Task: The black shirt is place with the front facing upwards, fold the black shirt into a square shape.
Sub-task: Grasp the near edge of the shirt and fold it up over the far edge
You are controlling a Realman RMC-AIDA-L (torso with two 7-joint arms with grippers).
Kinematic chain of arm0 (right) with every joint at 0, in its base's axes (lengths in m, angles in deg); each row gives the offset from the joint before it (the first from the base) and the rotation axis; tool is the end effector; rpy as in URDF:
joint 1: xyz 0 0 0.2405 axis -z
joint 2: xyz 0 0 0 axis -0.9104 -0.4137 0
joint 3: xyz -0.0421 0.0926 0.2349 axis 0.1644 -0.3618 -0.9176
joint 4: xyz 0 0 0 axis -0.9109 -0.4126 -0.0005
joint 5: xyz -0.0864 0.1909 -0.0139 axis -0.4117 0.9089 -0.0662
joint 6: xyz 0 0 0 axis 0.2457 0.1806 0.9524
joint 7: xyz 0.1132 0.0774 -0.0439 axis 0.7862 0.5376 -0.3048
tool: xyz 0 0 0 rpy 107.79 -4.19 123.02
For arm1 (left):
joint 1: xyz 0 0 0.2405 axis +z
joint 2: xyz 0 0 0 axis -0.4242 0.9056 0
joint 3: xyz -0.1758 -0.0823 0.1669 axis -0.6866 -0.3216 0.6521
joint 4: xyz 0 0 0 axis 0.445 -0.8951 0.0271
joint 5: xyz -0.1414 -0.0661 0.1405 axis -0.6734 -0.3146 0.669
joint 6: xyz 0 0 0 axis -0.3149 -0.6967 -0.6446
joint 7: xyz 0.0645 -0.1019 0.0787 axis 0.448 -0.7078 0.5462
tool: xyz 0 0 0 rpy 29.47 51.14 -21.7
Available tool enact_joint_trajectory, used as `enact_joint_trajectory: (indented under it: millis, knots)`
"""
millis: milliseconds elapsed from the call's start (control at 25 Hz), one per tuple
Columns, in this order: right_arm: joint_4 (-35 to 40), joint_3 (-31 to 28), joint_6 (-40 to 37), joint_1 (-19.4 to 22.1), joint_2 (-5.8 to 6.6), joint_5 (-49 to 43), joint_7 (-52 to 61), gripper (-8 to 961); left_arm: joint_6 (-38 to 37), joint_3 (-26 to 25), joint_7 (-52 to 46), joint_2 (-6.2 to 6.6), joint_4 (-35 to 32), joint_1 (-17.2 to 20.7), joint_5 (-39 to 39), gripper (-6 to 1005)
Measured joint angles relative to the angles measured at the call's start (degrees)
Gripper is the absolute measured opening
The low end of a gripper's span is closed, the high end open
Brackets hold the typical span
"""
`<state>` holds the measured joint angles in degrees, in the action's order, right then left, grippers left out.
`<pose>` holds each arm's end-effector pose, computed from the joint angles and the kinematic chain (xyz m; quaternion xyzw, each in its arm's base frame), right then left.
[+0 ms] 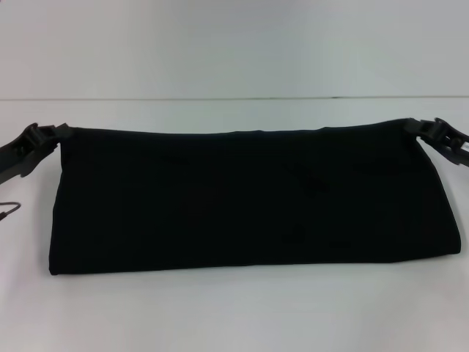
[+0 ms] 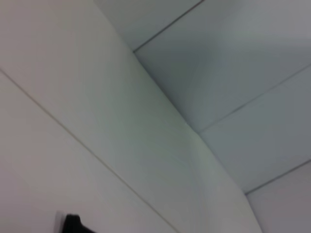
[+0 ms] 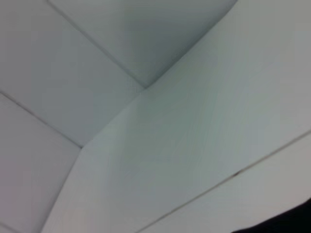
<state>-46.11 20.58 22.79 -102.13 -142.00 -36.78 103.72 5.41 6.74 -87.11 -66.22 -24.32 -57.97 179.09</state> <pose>0.3119 0.3997 0.0167 -0.6612 0.5855 0.3565 0.3048 -0.3403 0.3708 0.0532 -0.6138 -0.6231 -0.4015 0.2716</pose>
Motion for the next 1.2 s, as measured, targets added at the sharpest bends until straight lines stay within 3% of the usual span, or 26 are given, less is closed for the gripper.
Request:
enact_joint_trajectory:
  millis: [120,600,1000,1200]
  knots:
    - [-1.9,0.0,2.7,-1.3,-0.85,3.4,-4.8,7,2.9,-0.1,2.6,-1.04,0.5,-0.7,-2.2,5]
    - [-4.1,0.1,4.1,-3.2,-1.03,12.8,-11.0,8,9.3,0.3,8.4,-3.14,0.6,-2.1,-10.6,6]
    - [-12.7,-0.3,18.0,-8.5,-1.62,23.7,-34.1,9,24.2,0.4,20.6,-8.02,0.8,-6.8,-15.2,6]
    - [-13.9,-0.2,21.9,-10.2,-1.66,26.1,-40.9,10,28.6,0.3,28.3,-8.03,4.6,-9.6,-19.5,35]
